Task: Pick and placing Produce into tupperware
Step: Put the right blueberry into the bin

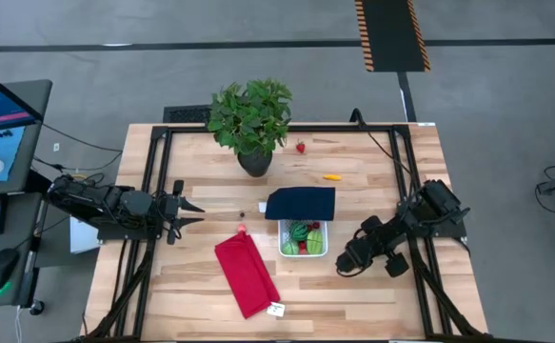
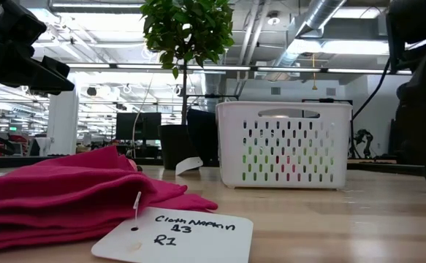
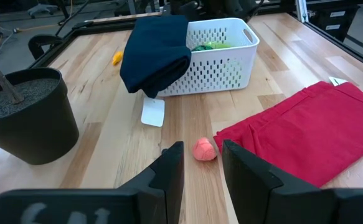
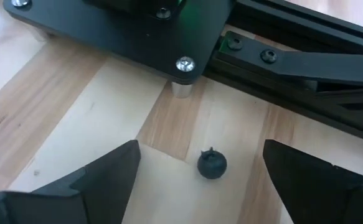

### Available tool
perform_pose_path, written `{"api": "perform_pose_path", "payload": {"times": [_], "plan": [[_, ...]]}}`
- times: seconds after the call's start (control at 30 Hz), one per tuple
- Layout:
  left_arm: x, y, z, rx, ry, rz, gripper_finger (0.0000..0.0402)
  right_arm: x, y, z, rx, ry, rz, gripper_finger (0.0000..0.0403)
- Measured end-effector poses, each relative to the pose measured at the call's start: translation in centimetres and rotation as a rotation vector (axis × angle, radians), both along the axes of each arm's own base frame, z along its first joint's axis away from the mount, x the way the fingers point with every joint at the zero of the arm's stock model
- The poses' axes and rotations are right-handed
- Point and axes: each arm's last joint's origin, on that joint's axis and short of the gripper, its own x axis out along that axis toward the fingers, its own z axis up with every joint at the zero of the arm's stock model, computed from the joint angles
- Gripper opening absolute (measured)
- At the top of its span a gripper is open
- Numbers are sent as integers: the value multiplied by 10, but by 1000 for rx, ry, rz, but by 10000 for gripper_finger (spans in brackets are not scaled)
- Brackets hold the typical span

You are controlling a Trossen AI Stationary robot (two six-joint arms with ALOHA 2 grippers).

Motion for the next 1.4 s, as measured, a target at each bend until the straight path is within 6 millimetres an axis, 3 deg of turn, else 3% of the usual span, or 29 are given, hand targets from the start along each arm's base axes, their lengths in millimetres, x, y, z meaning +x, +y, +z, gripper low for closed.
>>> {"api": "perform_pose_path", "payload": {"times": [0.53, 0.97, 1.07, 1.2, 1.4], "plan": [[0, 0, 0, 0, 0, 0, 100, 5, -1, 0, 46, -11, 61, 221], [0, 0, 0, 0, 1, 0, 100, 10, 3, 2, 63, -34, 68, 63], [0, 0, 0, 0, 1, 0, 100, 10, 3, 3, 64, -35, 67, 57], [0, 0, 0, 0, 0, 0, 100, 12, 4, 4, 59, -42, 73, 80], [0, 0, 0, 0, 0, 0, 100, 31, 13, 19, 49, -105, 119, 90]]}}
